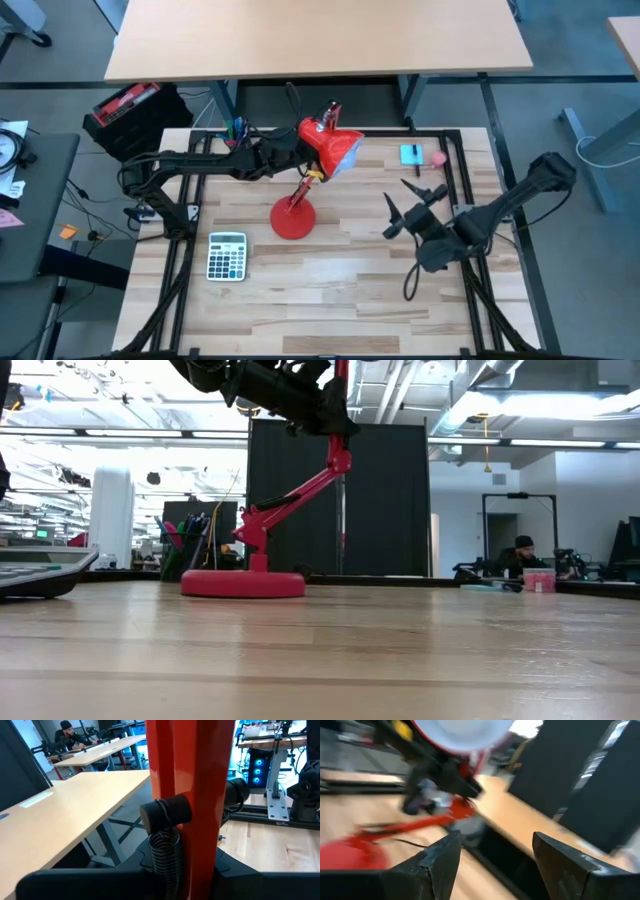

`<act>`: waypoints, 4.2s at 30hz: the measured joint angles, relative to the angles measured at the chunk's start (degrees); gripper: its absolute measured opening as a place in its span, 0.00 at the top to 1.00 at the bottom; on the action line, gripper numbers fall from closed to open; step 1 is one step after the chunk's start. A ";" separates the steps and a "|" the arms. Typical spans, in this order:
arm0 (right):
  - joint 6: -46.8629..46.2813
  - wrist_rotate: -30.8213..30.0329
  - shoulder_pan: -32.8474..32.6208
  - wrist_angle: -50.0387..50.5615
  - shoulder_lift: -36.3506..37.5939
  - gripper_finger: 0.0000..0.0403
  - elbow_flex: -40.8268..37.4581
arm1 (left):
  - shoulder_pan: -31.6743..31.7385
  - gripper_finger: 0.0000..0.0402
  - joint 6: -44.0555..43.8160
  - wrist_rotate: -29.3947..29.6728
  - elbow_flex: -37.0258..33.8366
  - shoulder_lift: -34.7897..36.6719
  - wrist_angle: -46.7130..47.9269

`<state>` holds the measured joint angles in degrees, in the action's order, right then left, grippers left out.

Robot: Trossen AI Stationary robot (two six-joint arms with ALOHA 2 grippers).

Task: Screw lightbulb
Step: Insert the white lightbulb into the red desk lamp

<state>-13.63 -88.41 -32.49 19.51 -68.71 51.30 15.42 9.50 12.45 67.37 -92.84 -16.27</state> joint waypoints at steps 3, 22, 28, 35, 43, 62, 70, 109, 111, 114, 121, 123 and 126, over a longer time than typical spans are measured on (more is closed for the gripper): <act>-2.19 -1.54 0.15 0.18 -0.02 0.37 -3.82 | 0.00 0.85 -0.90 -0.90 0.00 0.00 0.04; 73.55 15.53 5.87 -38.44 -6.08 0.37 6.72 | -1.20 0.86 -3.62 -4.68 -0.01 -0.04 -0.11; 82.21 14.52 7.26 -38.44 -12.20 0.37 11.19 | -1.22 0.86 -7.44 -4.85 1.61 -0.13 2.66; 87.81 13.45 7.92 -38.54 -14.17 0.37 15.60 | -1.54 0.86 -9.85 -6.86 2.60 -0.17 4.28; 90.07 14.20 8.61 -37.89 -13.35 0.37 18.30 | -2.56 0.86 -10.32 -7.28 2.62 -0.17 4.11; 94.88 17.96 12.00 -39.13 -15.02 0.37 18.30 | -2.56 0.85 -10.80 -7.57 2.64 -0.15 3.96; 97.26 18.59 12.21 -39.65 -15.02 0.37 18.28 | -2.56 0.85 -10.62 -7.58 2.64 -0.11 3.98; 98.76 19.59 13.03 -39.28 -14.97 0.23 18.26 | -2.64 0.85 -9.77 -7.67 2.82 -0.02 4.85; 100.08 20.21 13.03 -39.26 -14.97 0.23 18.24 | -2.62 0.85 -9.77 -7.66 2.82 -0.02 4.85; 101.46 21.43 13.19 -39.34 -14.97 0.23 18.24 | -2.62 0.85 -9.75 -7.67 2.82 -0.02 4.83; 99.06 21.76 13.51 -40.67 -14.97 0.25 18.18 | -2.60 0.85 -9.63 -7.65 2.82 -0.02 4.83; 97.04 21.77 13.51 -41.03 -14.97 0.27 18.17 | -2.60 0.85 -9.57 -7.65 2.82 -0.02 4.81; 93.30 22.16 13.51 -41.27 -14.97 0.31 18.17 | -2.60 0.85 -9.57 -7.65 2.80 -0.02 4.81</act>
<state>79.67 -66.25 -18.98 -21.76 -83.68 69.47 12.82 -0.08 4.80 70.17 -92.86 -11.46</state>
